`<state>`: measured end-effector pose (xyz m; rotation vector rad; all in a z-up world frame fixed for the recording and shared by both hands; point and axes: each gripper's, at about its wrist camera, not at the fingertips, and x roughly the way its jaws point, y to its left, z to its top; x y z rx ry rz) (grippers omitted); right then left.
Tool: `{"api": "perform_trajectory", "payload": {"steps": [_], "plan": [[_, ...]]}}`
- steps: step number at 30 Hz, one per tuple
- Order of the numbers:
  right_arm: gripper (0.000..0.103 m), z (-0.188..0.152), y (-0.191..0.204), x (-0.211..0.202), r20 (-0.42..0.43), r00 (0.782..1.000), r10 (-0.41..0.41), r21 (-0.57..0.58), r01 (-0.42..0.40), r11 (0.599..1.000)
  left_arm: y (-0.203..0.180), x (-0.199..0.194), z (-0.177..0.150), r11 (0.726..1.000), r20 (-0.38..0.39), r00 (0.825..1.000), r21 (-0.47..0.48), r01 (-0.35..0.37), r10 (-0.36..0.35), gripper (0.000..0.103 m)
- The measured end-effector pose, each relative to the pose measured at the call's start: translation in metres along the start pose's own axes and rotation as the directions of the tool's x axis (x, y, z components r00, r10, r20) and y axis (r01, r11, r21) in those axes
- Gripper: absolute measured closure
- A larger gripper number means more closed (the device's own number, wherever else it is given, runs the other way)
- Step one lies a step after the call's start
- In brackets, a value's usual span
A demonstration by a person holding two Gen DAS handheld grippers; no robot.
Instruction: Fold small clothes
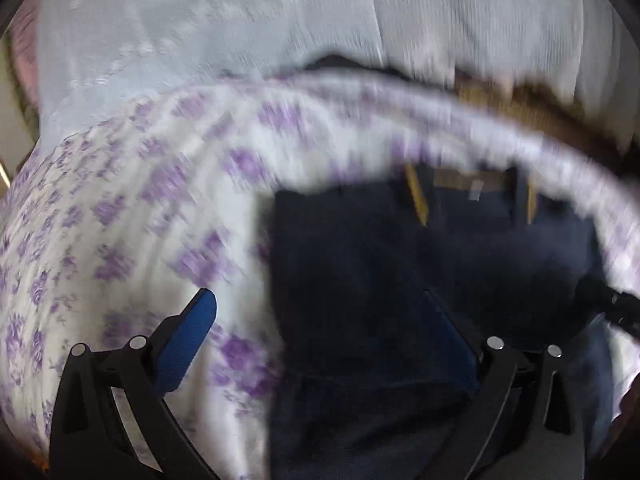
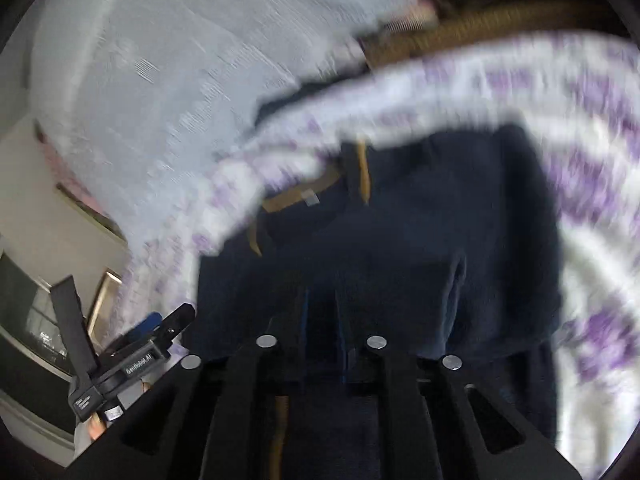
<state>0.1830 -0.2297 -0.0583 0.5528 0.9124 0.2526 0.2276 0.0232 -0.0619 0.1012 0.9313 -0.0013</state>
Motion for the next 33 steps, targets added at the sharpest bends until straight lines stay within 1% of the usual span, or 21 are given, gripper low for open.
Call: {"api": "perform_trajectory", "payload": {"steps": [1, 3, 4, 5, 6, 7, 8, 10, 12, 14, 17, 18, 19, 22, 23, 25, 27, 28, 30, 31, 33], "plan": [[0.103, -0.002, -0.007, 0.008, -0.014, 1.000, -0.005, 0.016, 0.006, 1.000, -0.005, 0.018, -0.005, 0.999, -0.060, 0.998, 0.025, -0.022, 0.023, 0.004], [0.103, -0.005, -0.019, 0.007, -0.009, 1.000, 0.024, 0.058, -0.023, 0.998, 0.002, 0.018, -0.005, 0.999, -0.052, 0.998, -0.042, 0.020, -0.022, 0.004], [0.095, -0.002, -0.019, -0.007, 0.022, 0.999, 0.025, 0.074, -0.027, 0.997, 0.006, 0.018, -0.002, 0.998, -0.072, 0.997, -0.052, 0.035, -0.038, 0.004], [0.092, -0.001, -0.018, -0.022, 0.076, 0.997, 0.015, 0.064, -0.020, 0.998, 0.010, 0.016, 0.000, 0.997, -0.071, 0.996, -0.066, 0.050, -0.055, 0.004], [0.069, 0.001, -0.014, -0.038, 0.133, 0.991, -0.003, 0.040, -0.003, 0.999, 0.016, 0.012, 0.000, 0.994, -0.050, 0.997, -0.093, 0.050, -0.055, 0.004], [0.039, 0.000, -0.013, -0.048, 0.160, 0.987, -0.025, 0.029, 0.020, 0.999, 0.020, 0.009, 0.000, 0.993, -0.037, 0.998, -0.111, 0.036, -0.040, 0.004], [0.035, 0.002, -0.013, -0.057, 0.177, 0.982, -0.067, 0.026, 0.064, 0.998, 0.023, 0.007, 0.000, 0.992, -0.030, 0.999, -0.120, 0.029, -0.033, 0.005], [0.035, 0.002, -0.021, -0.060, 0.172, 0.981, -0.093, 0.038, 0.087, 0.995, 0.025, 0.006, 0.000, 0.992, -0.030, 0.999, -0.125, 0.032, -0.035, 0.005], [0.036, 0.000, -0.034, -0.049, 0.129, 0.990, -0.062, 0.089, 0.051, 0.995, 0.024, 0.011, -0.003, 0.993, -0.047, 0.999, -0.113, 0.014, -0.019, 0.005], [0.043, 0.000, -0.043, -0.038, 0.096, 0.995, -0.034, 0.114, 0.023, 0.993, 0.023, 0.016, -0.003, 0.995, -0.050, 0.999, -0.098, 0.005, -0.010, 0.004], [0.061, -0.002, -0.039, -0.023, 0.080, 0.994, -0.068, 0.070, 0.063, 0.996, 0.023, 0.017, -0.003, 0.996, -0.046, 0.999, -0.091, -0.002, -0.002, 0.004], [0.081, -0.001, -0.033, -0.018, 0.079, 0.993, -0.088, 0.042, 0.085, 0.995, 0.023, 0.016, -0.004, 0.995, -0.044, 0.999, -0.096, 0.000, -0.005, 0.004], [0.093, -0.001, -0.029, -0.013, 0.083, 0.991, -0.103, 0.019, 0.102, 0.995, 0.024, 0.015, -0.004, 0.995, -0.038, 0.999, -0.104, 0.003, -0.007, 0.004], [0.095, 0.008, -0.007, -0.029, 0.172, 0.980, -0.102, -0.058, 0.114, 0.992, 0.028, 0.003, -0.005, 0.992, 0.019, 0.999, -0.122, -0.029, 0.032, 0.005], [0.096, 0.013, 0.008, -0.039, 0.231, 0.968, -0.101, -0.115, 0.130, 0.985, 0.029, -0.001, -0.004, 0.991, 0.045, 0.998, -0.127, -0.044, 0.050, 0.005], [0.096, 0.023, 0.025, -0.053, 0.302, 0.950, -0.075, -0.184, 0.135, 0.973, 0.030, -0.009, -0.004, 0.988, 0.090, 0.992, -0.140, -0.071, 0.084, 0.005], [0.096, 0.027, 0.022, -0.054, 0.323, 0.942, -0.095, -0.198, 0.165, 0.966, 0.030, -0.008, -0.007, 0.985, 0.080, 0.992, -0.151, -0.081, 0.094, 0.005], [0.096, 0.029, 0.015, -0.049, 0.311, 0.943, -0.122, -0.188, 0.187, 0.964, 0.029, -0.003, -0.007, 0.985, 0.057, 0.994, -0.151, -0.088, 0.098, 0.005], [0.095, 0.031, -0.020, -0.016, 0.186, 0.963, -0.194, -0.120, 0.218, 0.968, 0.025, 0.013, -0.006, 0.987, -0.020, 0.995, -0.129, -0.095, 0.094, 0.004], [0.096, 0.029, -0.037, -0.003, 0.132, 0.969, -0.207, -0.076, 0.218, 0.973, 0.025, 0.015, -0.009, 0.987, -0.030, 0.995, -0.124, -0.101, 0.098, 0.004], [0.092, 0.032, -0.048, -0.011, 0.133, 0.980, -0.145, -0.020, 0.149, 0.989, 0.025, 0.011, -0.006, 0.987, -0.011, 0.995, -0.126, -0.103, 0.102, 0.004]]}}
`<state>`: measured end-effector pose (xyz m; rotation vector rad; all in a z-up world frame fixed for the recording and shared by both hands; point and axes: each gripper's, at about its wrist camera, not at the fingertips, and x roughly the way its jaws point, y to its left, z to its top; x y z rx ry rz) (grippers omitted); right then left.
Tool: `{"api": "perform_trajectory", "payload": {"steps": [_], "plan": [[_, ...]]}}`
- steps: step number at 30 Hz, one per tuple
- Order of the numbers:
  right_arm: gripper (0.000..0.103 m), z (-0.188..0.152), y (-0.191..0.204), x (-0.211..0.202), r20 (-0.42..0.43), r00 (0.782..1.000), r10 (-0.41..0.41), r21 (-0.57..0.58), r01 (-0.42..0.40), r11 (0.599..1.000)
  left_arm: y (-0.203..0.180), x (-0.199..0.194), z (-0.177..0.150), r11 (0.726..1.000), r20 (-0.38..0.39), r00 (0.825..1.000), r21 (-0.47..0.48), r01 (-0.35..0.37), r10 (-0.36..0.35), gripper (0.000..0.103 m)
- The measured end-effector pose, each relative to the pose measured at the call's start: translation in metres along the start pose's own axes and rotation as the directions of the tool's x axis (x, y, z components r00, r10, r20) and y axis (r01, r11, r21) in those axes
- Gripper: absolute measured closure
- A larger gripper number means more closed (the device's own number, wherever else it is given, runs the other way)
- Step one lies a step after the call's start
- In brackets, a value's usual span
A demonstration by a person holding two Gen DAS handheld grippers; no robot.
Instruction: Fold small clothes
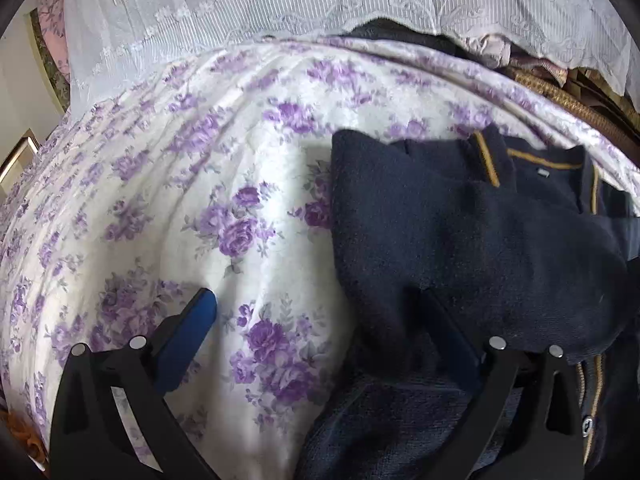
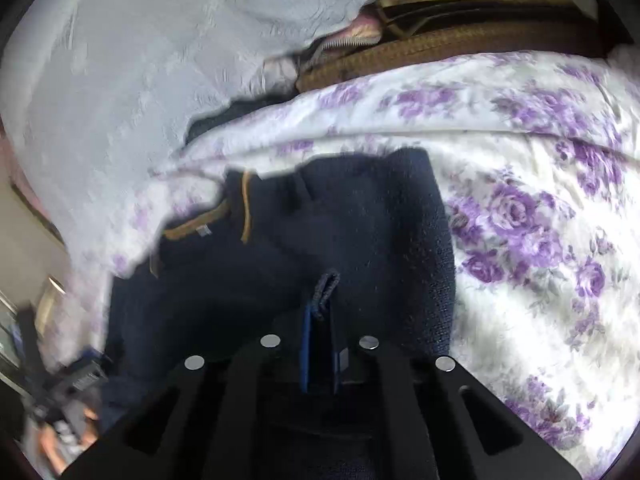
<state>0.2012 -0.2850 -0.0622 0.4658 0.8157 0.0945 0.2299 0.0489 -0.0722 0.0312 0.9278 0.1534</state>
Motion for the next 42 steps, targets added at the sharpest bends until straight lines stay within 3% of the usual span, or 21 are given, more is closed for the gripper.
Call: {"api": "perform_trajectory", "payload": {"steps": [3, 4, 6, 7, 11, 13, 17, 20, 22, 24, 26, 29, 31, 34, 36, 39, 42], "plan": [[0.090, 0.009, 0.020, -0.041, 0.168, 0.986, -0.015, -0.046, 0.023, 0.999, 0.005, -0.012, 0.003, 0.999, 0.055, 0.998, -0.036, -0.006, 0.008, 0.004], [0.090, 0.010, 0.028, -0.048, 0.180, 0.984, -0.002, -0.073, 0.016, 0.997, 0.006, -0.017, 0.004, 0.999, 0.080, 0.997, -0.043, 0.003, 0.000, 0.004], [0.090, 0.010, 0.045, -0.042, 0.120, 0.990, 0.069, -0.122, -0.054, 0.991, 0.002, -0.028, 0.004, 0.999, 0.111, 0.993, -0.024, 0.035, -0.033, 0.004], [0.090, 0.006, 0.052, -0.032, 0.080, 0.995, 0.066, -0.145, -0.054, 0.988, -0.003, -0.027, 0.003, 0.999, 0.106, 0.994, -0.001, 0.037, -0.037, 0.004], [0.094, -0.010, 0.048, 0.020, -0.071, 0.997, -0.032, -0.185, 0.019, 0.983, -0.030, 0.004, -0.005, 0.992, -0.009, 1.000, 0.125, -0.022, 0.023, 0.004], [0.097, -0.006, 0.040, 0.015, -0.061, 0.998, 0.001, -0.146, -0.010, 0.989, -0.026, 0.001, -0.003, 0.995, -0.008, 1.000, 0.104, -0.006, 0.007, 0.004], [0.082, -0.009, 0.056, -0.012, 0.022, 0.999, -0.031, -0.200, 0.035, 0.979, -0.020, -0.021, -0.001, 0.996, 0.052, 0.997, 0.067, 0.051, -0.054, 0.004], [0.070, -0.020, 0.067, -0.010, -0.014, 1.000, -0.009, -0.245, 0.005, 0.970, -0.025, -0.037, -0.001, 0.984, 0.084, 0.982, 0.082, 0.160, -0.167, 0.004], [0.061, -0.028, 0.072, 0.005, -0.053, 0.996, -0.067, -0.290, 0.049, 0.956, -0.043, -0.025, -0.006, 0.978, 0.031, 0.989, 0.157, 0.137, -0.143, 0.004], [0.061, -0.035, 0.075, 0.012, -0.044, 0.995, -0.088, -0.327, 0.069, 0.943, -0.052, -0.005, -0.014, 0.974, -0.038, 0.992, 0.189, 0.128, -0.123, 0.004], [0.061, -0.030, 0.078, 0.006, -0.035, 0.996, -0.085, -0.316, 0.070, 0.946, -0.042, -0.014, -0.009, 0.978, -0.031, 0.987, 0.133, 0.159, -0.156, 0.004], [0.061, -0.016, 0.088, 0.000, 0.001, 0.999, -0.044, -0.306, 0.042, 0.951, -0.030, -0.036, 0.012, 0.971, 0.044, 0.972, 0.076, 0.227, -0.231, 0.004], [0.059, -0.009, 0.094, 0.007, -0.009, 0.999, -0.050, -0.305, 0.045, 0.951, -0.033, -0.037, 0.026, 0.967, 0.044, 0.967, 0.059, 0.247, -0.249, 0.004], [0.057, -0.002, 0.090, 0.037, -0.060, 0.994, -0.089, -0.292, 0.068, 0.954, -0.051, -0.004, 0.034, 0.966, -0.043, 0.970, 0.091, 0.244, -0.241, 0.004], [0.057, -0.006, 0.079, 0.049, -0.060, 0.996, -0.059, -0.262, 0.041, 0.964, -0.059, 0.025, 0.025, 0.973, -0.074, 0.977, 0.104, 0.205, -0.198, 0.004], [0.057, -0.009, 0.080, 0.032, -0.013, 0.999, -0.033, -0.250, 0.029, 0.968, -0.058, 0.010, 0.023, 0.975, -0.015, 0.982, 0.121, 0.187, -0.187, 0.004], [0.057, -0.016, 0.086, 0.004, 0.035, 0.999, -0.006, -0.274, 0.016, 0.962, -0.048, -0.017, 0.010, 0.968, 0.051, 0.971, 0.106, 0.226, -0.232, 0.004]]}}
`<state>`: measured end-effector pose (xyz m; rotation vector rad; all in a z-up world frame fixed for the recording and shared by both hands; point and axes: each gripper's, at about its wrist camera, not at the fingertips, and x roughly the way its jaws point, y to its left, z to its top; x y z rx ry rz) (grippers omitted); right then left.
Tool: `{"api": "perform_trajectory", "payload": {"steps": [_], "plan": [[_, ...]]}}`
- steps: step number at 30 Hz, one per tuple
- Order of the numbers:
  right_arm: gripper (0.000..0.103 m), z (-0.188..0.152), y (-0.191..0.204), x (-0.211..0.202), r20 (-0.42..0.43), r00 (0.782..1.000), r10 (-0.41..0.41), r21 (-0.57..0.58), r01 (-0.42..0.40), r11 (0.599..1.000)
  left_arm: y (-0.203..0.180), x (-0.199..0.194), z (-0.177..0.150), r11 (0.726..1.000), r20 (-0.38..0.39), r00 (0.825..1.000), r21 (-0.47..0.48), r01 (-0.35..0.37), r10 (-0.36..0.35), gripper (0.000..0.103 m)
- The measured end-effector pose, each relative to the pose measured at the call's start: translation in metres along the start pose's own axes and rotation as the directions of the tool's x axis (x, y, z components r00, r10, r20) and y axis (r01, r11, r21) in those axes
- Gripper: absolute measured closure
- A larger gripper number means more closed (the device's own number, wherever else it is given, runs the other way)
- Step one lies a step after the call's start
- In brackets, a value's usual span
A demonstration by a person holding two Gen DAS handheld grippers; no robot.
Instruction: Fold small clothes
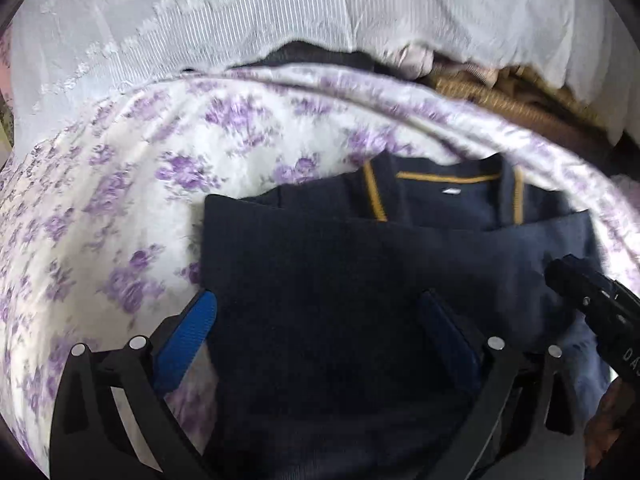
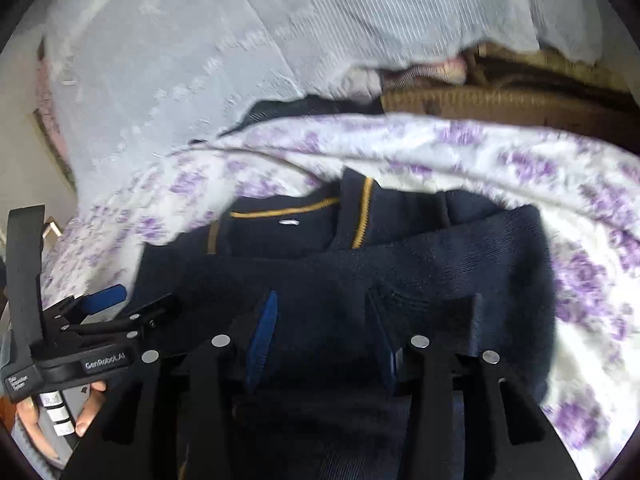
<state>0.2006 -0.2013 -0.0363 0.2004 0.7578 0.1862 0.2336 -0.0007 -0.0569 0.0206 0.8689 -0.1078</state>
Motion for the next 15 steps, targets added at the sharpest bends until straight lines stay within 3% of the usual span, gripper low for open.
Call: {"api": "perform_trajectory", "payload": {"steps": [2, 3, 5, 8, 9, 12, 15], "plan": [[0.052, -0.004, 0.002, -0.014, 0.010, 1.000, 0.002, -0.004, -0.002, 1.000, -0.004, -0.007, -0.009, 0.999, -0.017, 0.999, 0.008, 0.043, -0.042, 0.004], [0.048, -0.006, 0.000, -0.013, -0.005, 1.000, -0.009, -0.005, 0.009, 1.000, -0.008, -0.006, -0.016, 0.999, -0.043, 0.999, 0.031, 0.032, -0.031, 0.004], [0.046, -0.022, -0.007, 0.005, -0.106, 0.994, -0.038, 0.003, 0.039, 0.999, -0.026, 0.006, -0.028, 0.987, -0.058, 0.996, 0.144, -0.065, 0.074, 0.004], [0.047, -0.028, -0.010, -0.012, -0.064, 0.997, -0.035, 0.022, 0.037, 0.999, -0.032, -0.008, -0.035, 0.980, -0.009, 0.992, 0.158, -0.124, 0.127, 0.005], [0.047, -0.029, -0.010, -0.023, -0.038, 0.999, -0.029, 0.038, 0.030, 0.999, -0.028, -0.019, -0.039, 0.986, -0.002, 0.995, 0.128, -0.103, 0.104, 0.005], [0.032, -0.042, -0.009, -0.054, 0.009, 1.000, 0.005, 0.042, -0.005, 0.999, -0.016, -0.037, -0.051, 0.998, -0.022, 0.999, 0.060, -0.027, 0.028, 0.005], [0.032, -0.056, -0.013, -0.070, -0.002, 1.000, -0.010, 0.048, 0.010, 0.999, 0.001, -0.048, -0.062, 1.000, -0.054, 0.998, -0.006, 0.023, -0.023, 0.005]]}}
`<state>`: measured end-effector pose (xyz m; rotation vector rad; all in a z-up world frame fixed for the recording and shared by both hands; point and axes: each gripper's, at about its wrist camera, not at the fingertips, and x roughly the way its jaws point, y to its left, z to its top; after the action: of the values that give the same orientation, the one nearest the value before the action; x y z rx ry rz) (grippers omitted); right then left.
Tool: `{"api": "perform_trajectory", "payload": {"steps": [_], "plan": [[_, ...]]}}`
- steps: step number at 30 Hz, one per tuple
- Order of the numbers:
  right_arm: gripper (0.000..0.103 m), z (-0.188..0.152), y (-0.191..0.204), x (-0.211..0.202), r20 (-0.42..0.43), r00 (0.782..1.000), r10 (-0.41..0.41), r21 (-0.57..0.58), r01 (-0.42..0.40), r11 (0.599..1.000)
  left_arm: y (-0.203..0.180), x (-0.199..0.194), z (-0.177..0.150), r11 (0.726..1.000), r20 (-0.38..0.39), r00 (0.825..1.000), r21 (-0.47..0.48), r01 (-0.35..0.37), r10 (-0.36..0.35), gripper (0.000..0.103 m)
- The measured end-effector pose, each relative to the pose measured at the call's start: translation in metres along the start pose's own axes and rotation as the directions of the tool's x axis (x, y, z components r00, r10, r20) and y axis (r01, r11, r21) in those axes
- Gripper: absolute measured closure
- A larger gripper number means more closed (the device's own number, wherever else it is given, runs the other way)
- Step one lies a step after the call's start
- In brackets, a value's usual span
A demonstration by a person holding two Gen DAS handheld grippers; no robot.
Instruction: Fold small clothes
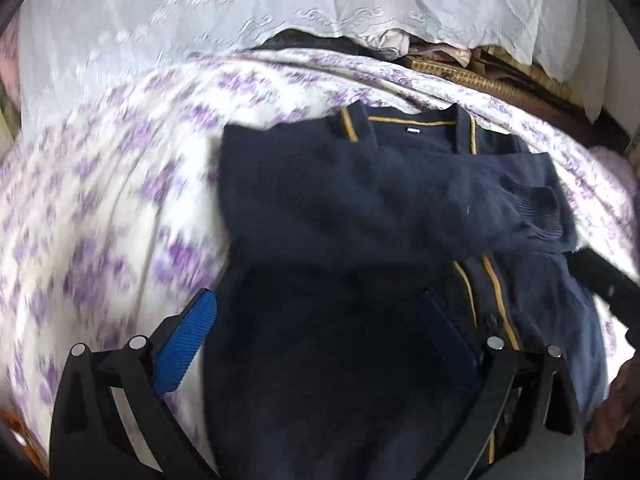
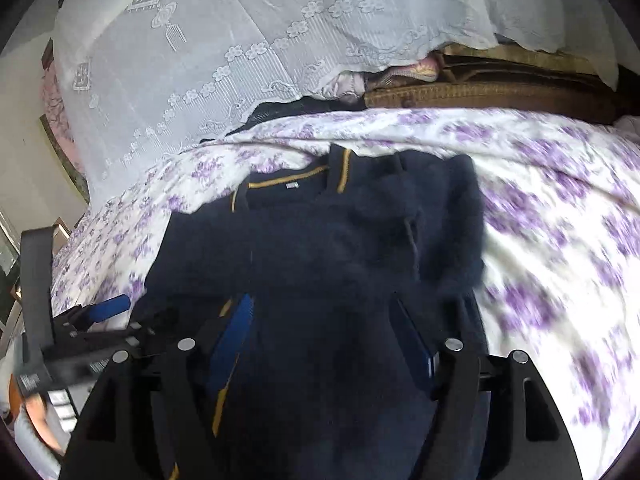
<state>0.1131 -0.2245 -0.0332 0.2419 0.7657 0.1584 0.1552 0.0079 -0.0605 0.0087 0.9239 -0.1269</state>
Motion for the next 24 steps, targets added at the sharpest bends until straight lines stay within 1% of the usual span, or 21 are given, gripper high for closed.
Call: {"api": "perform_trajectory", "payload": {"steps": [3, 8, 9, 14, 17, 19, 21, 24], "plan": [[0.032, -0.013, -0.017, -0.014, -0.015, 1.000, 0.000, 0.048, 0.001, 0.999, 0.016, -0.010, -0.015, 0.996, -0.035, 0.997, -0.054, 0.067, -0.069, 0.005], [0.032, -0.031, -0.040, -0.039, 0.001, 1.000, 0.012, 0.126, -0.012, 0.992, 0.036, -0.015, -0.033, 0.986, -0.069, 0.988, -0.100, 0.131, -0.138, 0.005], [0.032, -0.033, -0.045, -0.042, 0.007, 1.000, 0.019, 0.140, -0.020, 0.990, 0.041, -0.017, -0.038, 0.979, -0.074, 0.982, -0.118, 0.163, -0.173, 0.005], [0.032, -0.037, -0.059, -0.051, 0.022, 0.999, 0.046, 0.187, -0.049, 0.981, 0.048, -0.019, -0.049, 0.954, -0.091, 0.956, -0.140, 0.266, -0.280, 0.005], [0.032, -0.040, -0.071, -0.053, 0.025, 0.996, 0.080, 0.236, -0.084, 0.968, 0.050, -0.019, -0.051, 0.940, -0.097, 0.941, -0.143, 0.310, -0.325, 0.005], [0.032, -0.041, -0.078, -0.051, 0.023, 0.994, 0.107, 0.268, -0.109, 0.957, 0.053, -0.018, -0.052, 0.922, -0.106, 0.922, -0.157, 0.355, -0.373, 0.005], [0.032, -0.043, -0.086, -0.048, 0.015, 0.991, 0.135, 0.302, -0.133, 0.944, 0.055, -0.017, -0.052, 0.910, -0.115, 0.909, -0.166, 0.381, -0.401, 0.005], [0.032, -0.046, -0.094, -0.043, 0.000, 0.987, 0.162, 0.334, -0.153, 0.930, 0.056, -0.017, -0.057, 0.901, -0.138, 0.894, -0.157, 0.405, -0.426, 0.005]]}}
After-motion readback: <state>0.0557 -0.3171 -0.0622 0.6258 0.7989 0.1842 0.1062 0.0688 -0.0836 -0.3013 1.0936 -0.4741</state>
